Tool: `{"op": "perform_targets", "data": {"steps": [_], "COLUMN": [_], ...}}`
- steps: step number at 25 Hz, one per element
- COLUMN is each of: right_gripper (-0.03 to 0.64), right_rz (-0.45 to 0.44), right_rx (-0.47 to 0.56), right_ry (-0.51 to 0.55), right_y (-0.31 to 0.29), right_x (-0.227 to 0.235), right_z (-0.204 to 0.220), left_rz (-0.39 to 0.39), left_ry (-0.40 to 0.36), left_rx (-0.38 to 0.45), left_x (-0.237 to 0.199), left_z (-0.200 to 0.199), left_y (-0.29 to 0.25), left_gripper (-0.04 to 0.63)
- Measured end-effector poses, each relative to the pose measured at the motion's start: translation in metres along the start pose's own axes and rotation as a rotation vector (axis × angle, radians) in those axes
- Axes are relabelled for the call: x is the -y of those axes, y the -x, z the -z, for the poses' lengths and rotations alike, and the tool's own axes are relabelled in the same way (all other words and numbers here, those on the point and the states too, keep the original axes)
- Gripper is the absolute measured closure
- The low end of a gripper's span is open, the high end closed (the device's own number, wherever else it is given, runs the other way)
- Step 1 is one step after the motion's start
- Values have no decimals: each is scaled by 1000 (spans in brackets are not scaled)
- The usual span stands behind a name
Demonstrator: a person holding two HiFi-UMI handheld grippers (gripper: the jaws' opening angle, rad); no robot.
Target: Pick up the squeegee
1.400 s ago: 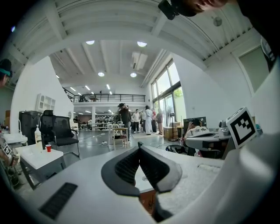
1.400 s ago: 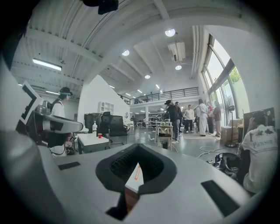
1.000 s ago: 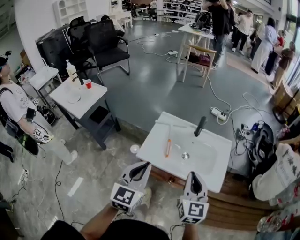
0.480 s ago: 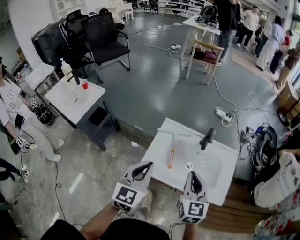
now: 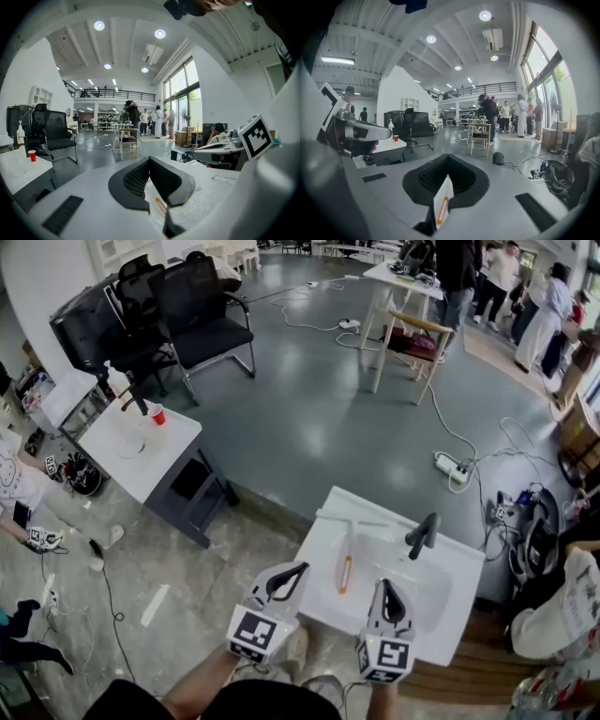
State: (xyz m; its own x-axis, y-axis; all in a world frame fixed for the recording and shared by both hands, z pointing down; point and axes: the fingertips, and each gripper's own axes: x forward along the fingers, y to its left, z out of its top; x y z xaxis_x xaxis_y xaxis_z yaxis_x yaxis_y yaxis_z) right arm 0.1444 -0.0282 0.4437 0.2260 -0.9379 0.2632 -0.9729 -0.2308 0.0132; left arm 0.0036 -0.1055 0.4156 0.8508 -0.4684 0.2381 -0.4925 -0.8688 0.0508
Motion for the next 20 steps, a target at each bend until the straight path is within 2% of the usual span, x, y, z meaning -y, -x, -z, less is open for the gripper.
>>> {"op": "perform_targets", "data": {"steps": [7,13,20], "right_gripper": [618,618,618], "right_rz": [6,-11,-70], "right_rx": [-19,-48,-110], "right_ry": [-7,-13,-30], "right_y": [-36,-68,-110], "right_x": [5,15,29], "right_z": [0,20,44], "left_rz": [32,33,-31], "left_ry": [12,13,103], "left_rx": [-27,-50,-128], "left_x": [-9,-16,-25], "left_z": [14,33,59], "left_y": [-35,-67,-98], "left_gripper": [594,594,594]}}
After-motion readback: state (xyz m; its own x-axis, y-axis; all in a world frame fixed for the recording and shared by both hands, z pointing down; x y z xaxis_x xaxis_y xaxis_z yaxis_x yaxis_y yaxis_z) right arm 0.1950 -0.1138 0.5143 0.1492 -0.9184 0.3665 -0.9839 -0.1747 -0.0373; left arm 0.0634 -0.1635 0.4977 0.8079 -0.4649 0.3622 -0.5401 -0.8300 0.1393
